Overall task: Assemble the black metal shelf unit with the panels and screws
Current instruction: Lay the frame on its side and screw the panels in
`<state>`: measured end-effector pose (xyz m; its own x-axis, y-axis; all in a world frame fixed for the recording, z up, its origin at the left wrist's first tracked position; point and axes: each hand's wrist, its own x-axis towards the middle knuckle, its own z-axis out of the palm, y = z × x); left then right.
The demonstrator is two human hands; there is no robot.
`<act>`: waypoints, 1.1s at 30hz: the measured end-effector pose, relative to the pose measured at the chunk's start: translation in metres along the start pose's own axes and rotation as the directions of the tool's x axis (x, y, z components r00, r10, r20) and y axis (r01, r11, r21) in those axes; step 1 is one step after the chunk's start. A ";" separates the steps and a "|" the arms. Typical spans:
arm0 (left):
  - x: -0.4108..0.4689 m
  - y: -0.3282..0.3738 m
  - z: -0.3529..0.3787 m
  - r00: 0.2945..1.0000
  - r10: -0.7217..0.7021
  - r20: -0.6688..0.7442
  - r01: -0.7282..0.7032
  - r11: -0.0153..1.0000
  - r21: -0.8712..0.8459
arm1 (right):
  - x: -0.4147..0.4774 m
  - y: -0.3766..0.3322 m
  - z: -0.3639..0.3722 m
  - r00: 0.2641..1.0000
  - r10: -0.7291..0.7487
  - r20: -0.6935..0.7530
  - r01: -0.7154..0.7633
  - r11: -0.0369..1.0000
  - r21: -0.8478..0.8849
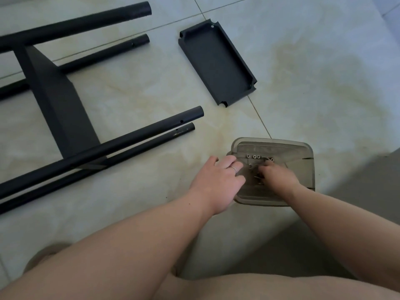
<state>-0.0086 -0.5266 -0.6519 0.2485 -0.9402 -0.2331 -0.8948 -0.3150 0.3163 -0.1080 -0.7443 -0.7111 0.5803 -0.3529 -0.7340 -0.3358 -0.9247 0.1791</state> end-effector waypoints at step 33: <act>-0.260 -0.212 -0.179 0.695 -0.676 0.243 0.717 0.628 -0.302 | -0.151 -0.281 -0.239 0.841 -0.471 -0.266 0.521 0.574 0.632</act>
<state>0.1825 -0.2386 -0.4932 0.6876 -0.4093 -0.5997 -0.2721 -0.9110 0.3098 0.0764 -0.4649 -0.4938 0.8435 0.1009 -0.5276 -0.3594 -0.6241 -0.6938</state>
